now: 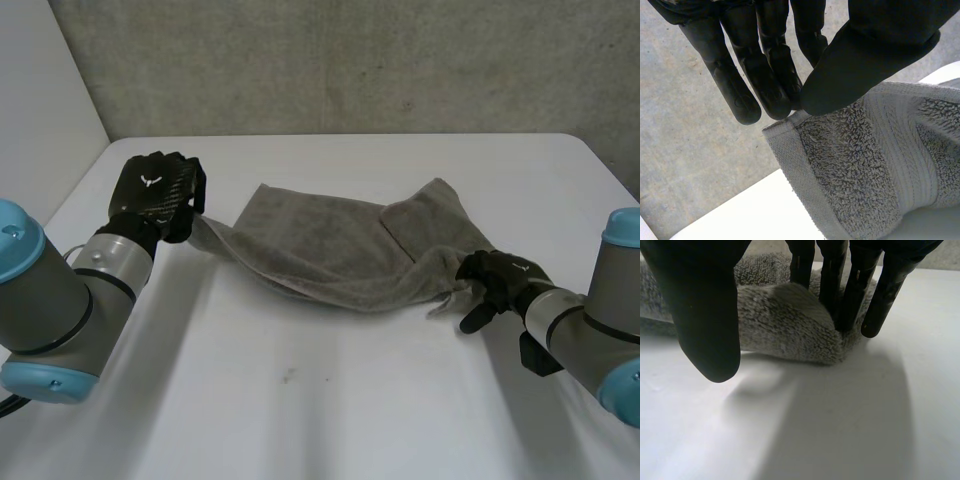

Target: Fold the towel.

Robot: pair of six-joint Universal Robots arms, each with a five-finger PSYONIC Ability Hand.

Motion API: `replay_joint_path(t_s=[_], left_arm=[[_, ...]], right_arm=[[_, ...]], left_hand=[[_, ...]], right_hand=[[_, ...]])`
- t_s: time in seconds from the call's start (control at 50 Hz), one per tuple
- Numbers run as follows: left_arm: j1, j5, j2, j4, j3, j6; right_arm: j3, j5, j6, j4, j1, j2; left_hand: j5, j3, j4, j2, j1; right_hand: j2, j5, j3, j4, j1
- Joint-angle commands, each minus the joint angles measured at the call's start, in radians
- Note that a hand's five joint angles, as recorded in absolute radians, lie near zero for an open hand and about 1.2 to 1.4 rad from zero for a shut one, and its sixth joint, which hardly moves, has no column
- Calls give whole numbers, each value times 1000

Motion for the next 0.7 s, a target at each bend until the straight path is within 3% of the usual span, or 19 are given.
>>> replay_joint_path(t_s=[0.02,0.12,0.16,0.18,0.22,0.34,0.44,0.48,0.5,0.54,0.6,0.7], left_arm=[[0,0,-2,0,0,1],[-1,0,-5,0,0,1],[-1,-1,-6,0,0,1],[-1,-1,-6,0,0,1],[-1,-1,-6,0,0,1],[0,-4,3,-9,0,6],[16,-3,26,-23,3,6],[28,-3,75,-61,-2,7],[28,-3,75,-62,-2,7],[57,5,121,-127,-13,9],[71,8,149,-166,-16,9],[117,10,277,-336,-30,84]], right_arm=[[-43,12,-5,-4,7,40],[-58,17,-17,-18,13,57],[-61,24,-25,-48,13,59],[-62,24,-25,-48,13,59],[-71,26,-26,-85,13,59],[-126,23,-42,-73,1,19],[-200,-42,-167,73,0,-109],[-270,-104,-300,242,-14,-151],[-270,-105,-301,243,-14,-152],[-339,-130,-467,414,-54,-161],[-367,-137,-565,496,-71,-161],[-417,-128,-866,708,-106,-239]], left_hand=[[181,179,179,178,192],[181,179,179,178,192],[181,179,179,178,192],[181,179,179,178,192],[181,179,179,178,192],[181,179,179,178,192],[181,179,179,178,192],[181,179,179,178,192],[181,179,179,178,192],[181,179,179,178,192],[181,179,179,178,192],[181,179,179,178,192]], right_hand=[[36,46,47,49,95],[159,169,170,172,218],[433,443,444,446,492],[435,445,446,448,494],[902,912,913,915,961],[904,914,915,917,963],[904,914,915,917,963],[904,914,915,917,963],[904,914,915,917,963],[904,914,915,917,963],[904,914,915,917,963],[904,914,915,917,963]])
